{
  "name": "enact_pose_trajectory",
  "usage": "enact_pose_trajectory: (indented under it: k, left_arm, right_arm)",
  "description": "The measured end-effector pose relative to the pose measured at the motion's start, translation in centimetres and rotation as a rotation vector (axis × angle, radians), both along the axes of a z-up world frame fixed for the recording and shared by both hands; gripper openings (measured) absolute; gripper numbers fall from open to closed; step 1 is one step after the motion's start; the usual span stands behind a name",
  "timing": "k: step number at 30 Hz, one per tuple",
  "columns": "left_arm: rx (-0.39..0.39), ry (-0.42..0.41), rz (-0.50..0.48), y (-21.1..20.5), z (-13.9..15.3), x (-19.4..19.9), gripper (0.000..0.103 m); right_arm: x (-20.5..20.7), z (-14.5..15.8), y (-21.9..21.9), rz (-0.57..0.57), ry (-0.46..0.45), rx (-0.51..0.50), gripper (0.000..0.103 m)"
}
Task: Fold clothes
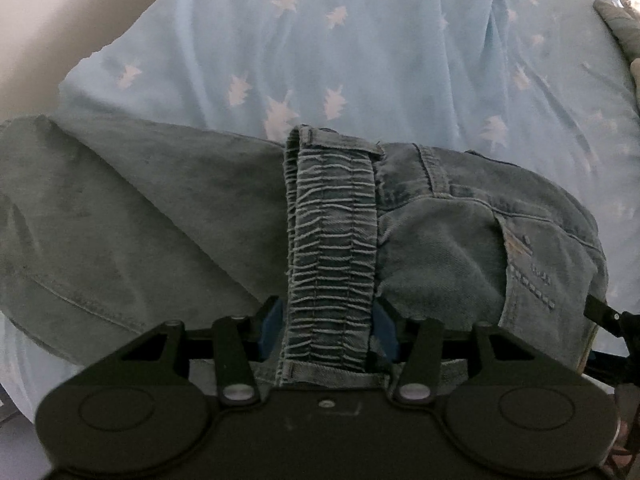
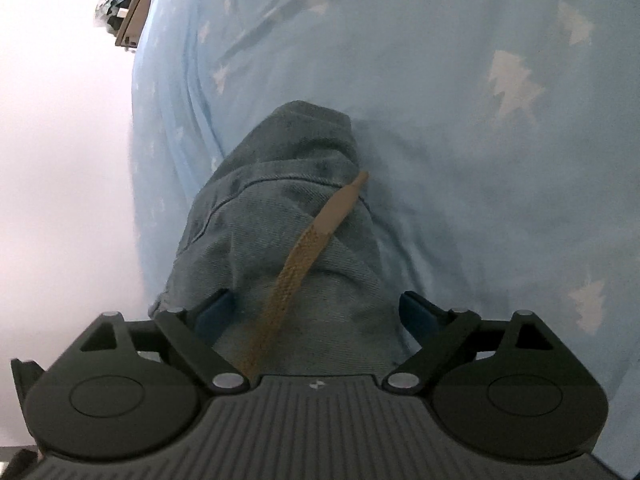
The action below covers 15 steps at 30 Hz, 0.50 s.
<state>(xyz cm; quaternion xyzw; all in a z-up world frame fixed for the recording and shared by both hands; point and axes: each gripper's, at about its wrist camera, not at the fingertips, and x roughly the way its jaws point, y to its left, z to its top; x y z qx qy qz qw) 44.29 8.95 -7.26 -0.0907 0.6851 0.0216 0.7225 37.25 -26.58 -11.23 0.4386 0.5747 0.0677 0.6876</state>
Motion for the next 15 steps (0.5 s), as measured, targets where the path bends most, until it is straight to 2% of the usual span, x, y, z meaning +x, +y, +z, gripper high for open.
enact_pose_trajectory:
  k: [1, 3, 5, 6, 8, 11, 15]
  left_arm:
    - [0.002, 0.000, 0.001, 0.0, 0.2, -0.1, 0.046]
    - [0.001, 0.006, 0.012, -0.2, 0.6, -0.1, 0.046]
    - [-0.003, 0.000, 0.027, -0.4, 1.5, -0.2, 0.046]
    - [-0.006, -0.007, 0.035, -0.5, 2.1, -0.3, 0.046]
    - [-0.001, -0.029, 0.041, -0.8, 3.5, -0.7, 0.046]
    - [0.005, -0.072, 0.039, -1.6, 6.0, -1.4, 0.046]
    - [0.021, -0.142, 0.052, -1.6, 9.7, -3.2, 0.046]
  right_arm:
    - [0.0, 0.0, 0.1, -0.004, 0.002, 0.008, 0.088]
    - [0.1, 0.1, 0.3, -0.009, 0.003, 0.013, 0.074]
    - [0.2, 1.0, 0.7, 0.003, -0.006, -0.012, 0.050]
    - [0.3, 1.4, 1.2, 0.015, -0.012, -0.034, 0.046]
    - [0.2, 2.5, 1.7, 0.030, -0.034, -0.062, 0.029]
    - [-0.1, 4.1, 1.9, 0.023, -0.059, -0.076, 0.020]
    - [-0.9, 6.8, 2.8, -0.005, -0.077, -0.105, 0.015]
